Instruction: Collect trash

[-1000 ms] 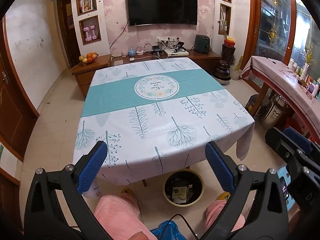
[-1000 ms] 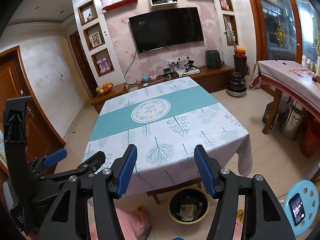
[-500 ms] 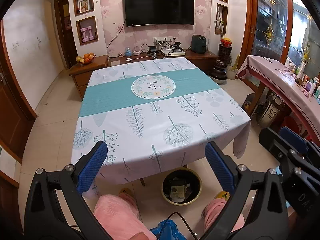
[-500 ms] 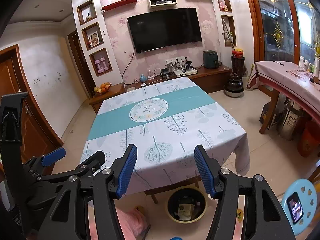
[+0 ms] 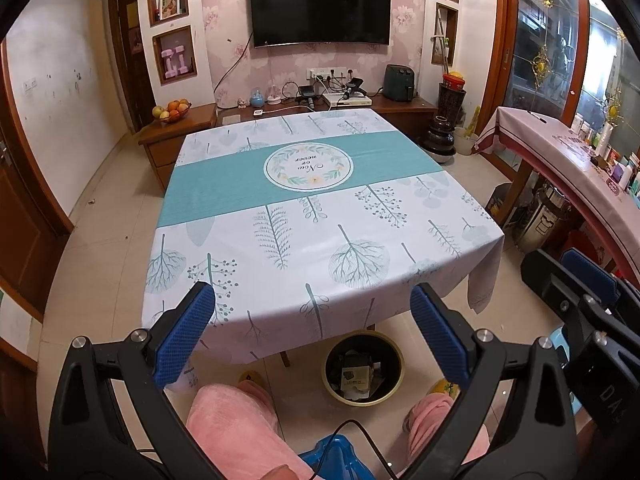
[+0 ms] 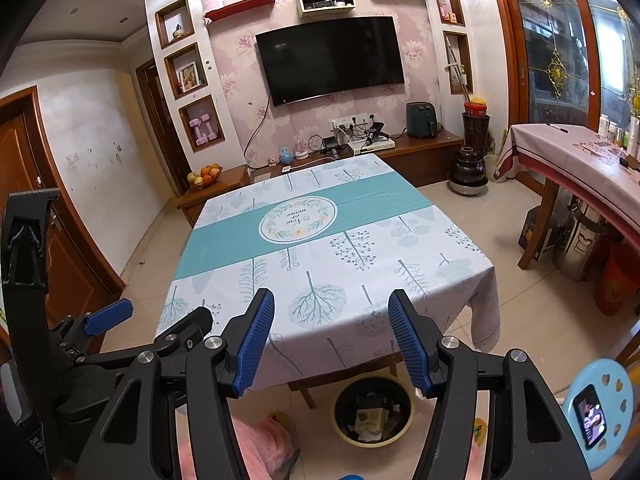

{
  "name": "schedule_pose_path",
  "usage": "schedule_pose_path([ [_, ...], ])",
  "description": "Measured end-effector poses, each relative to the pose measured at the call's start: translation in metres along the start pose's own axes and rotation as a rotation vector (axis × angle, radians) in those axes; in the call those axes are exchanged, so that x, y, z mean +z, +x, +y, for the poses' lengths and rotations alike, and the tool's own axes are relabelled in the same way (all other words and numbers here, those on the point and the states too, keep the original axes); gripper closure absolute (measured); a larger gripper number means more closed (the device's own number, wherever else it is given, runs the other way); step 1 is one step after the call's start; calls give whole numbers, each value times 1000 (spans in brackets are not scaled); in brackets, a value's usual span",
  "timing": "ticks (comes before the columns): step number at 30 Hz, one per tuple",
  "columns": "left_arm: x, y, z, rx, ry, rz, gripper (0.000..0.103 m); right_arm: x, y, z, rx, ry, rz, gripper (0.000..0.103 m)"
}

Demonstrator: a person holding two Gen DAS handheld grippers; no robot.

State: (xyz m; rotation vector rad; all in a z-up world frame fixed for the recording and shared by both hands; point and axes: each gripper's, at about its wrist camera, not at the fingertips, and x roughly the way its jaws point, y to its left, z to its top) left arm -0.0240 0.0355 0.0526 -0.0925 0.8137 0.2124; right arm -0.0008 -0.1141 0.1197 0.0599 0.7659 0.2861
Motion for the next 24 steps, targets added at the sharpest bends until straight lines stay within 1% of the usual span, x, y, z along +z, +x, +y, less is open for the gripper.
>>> schedule_pose_path([
  [24,-2,5,1,1,-1,16,6,1,3,1,-3,-3,1,43],
])
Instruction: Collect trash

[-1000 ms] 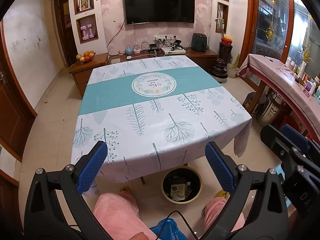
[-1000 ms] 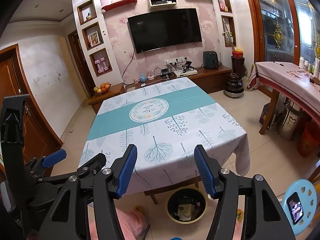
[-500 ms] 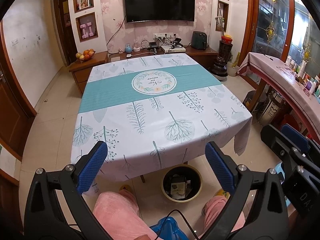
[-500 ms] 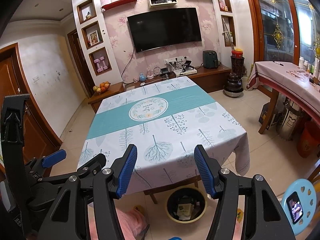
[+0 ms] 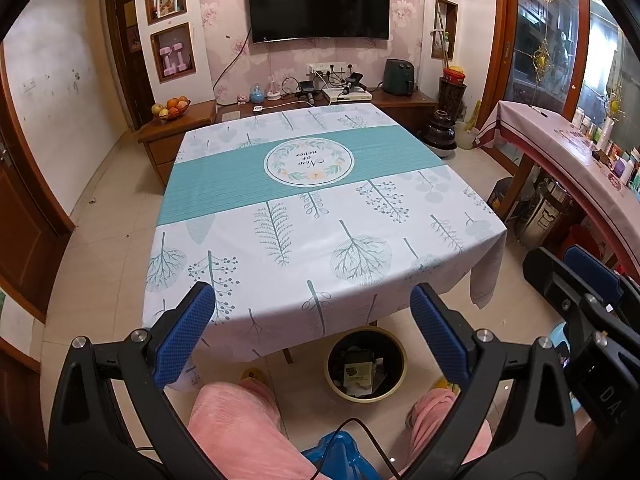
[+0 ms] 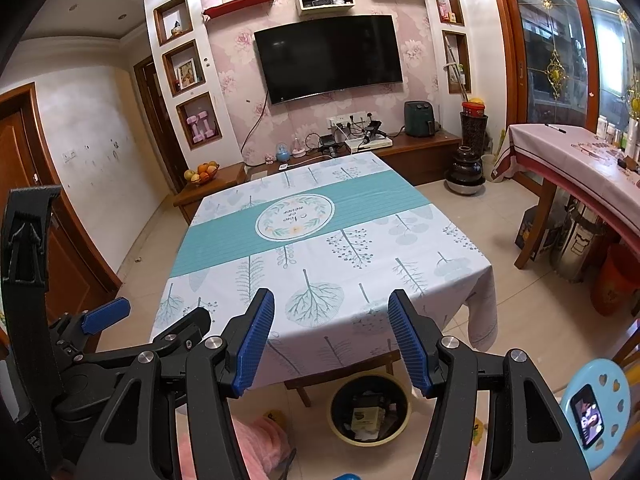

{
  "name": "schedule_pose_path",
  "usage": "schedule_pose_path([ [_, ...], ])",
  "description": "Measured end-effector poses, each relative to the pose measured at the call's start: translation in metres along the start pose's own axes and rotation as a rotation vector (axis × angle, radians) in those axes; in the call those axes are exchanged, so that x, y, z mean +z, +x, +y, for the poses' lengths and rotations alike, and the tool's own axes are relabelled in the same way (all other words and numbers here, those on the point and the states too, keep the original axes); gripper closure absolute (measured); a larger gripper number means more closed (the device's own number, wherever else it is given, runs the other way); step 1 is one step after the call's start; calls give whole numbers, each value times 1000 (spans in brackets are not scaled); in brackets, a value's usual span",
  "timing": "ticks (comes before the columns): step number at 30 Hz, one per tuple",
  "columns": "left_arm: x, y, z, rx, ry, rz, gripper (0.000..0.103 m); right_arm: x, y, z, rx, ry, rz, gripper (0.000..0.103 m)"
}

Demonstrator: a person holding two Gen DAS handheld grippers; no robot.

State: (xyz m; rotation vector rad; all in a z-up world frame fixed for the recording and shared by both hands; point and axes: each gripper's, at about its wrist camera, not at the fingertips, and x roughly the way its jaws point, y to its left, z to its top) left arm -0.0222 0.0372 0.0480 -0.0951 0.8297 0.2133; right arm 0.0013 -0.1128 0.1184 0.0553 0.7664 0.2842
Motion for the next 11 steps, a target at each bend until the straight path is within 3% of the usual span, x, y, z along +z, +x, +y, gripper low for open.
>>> schedule_pose_path([
  [11,0,1,2,0,1,3,6,0,0,0,1,-1,2,43],
])
